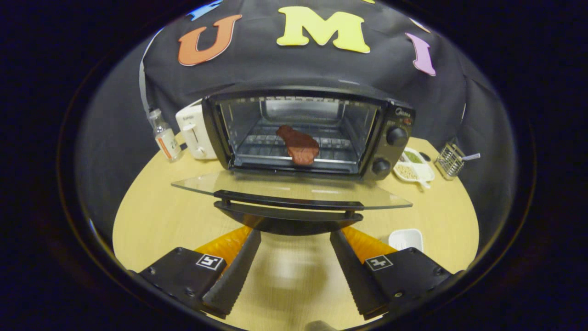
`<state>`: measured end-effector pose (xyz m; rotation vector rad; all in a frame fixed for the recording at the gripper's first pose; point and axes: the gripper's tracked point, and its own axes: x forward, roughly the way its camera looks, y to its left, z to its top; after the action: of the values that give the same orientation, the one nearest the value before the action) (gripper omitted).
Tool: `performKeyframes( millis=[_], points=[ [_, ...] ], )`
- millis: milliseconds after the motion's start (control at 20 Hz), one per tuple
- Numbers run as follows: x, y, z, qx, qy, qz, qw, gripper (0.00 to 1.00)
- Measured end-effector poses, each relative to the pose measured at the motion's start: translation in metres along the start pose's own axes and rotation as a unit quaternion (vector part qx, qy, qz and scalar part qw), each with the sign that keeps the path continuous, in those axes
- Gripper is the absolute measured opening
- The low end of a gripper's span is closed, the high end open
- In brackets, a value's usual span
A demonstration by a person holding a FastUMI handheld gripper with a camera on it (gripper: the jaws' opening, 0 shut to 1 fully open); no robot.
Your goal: Open the toaster oven, put the food inside, and close the toaster oven door.
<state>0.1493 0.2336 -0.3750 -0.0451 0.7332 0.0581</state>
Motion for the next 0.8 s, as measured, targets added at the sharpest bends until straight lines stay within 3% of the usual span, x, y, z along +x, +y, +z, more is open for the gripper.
performKeyframes(
  millis=[250,800],
  points=[
    [-0.008,0.004,0.063,0.007,-0.051,-0.005,0.999,0.97],
    [-0.07,-0.035,0.068,0.018,-0.083,-0.009,0.996,0.97]
  ],
)
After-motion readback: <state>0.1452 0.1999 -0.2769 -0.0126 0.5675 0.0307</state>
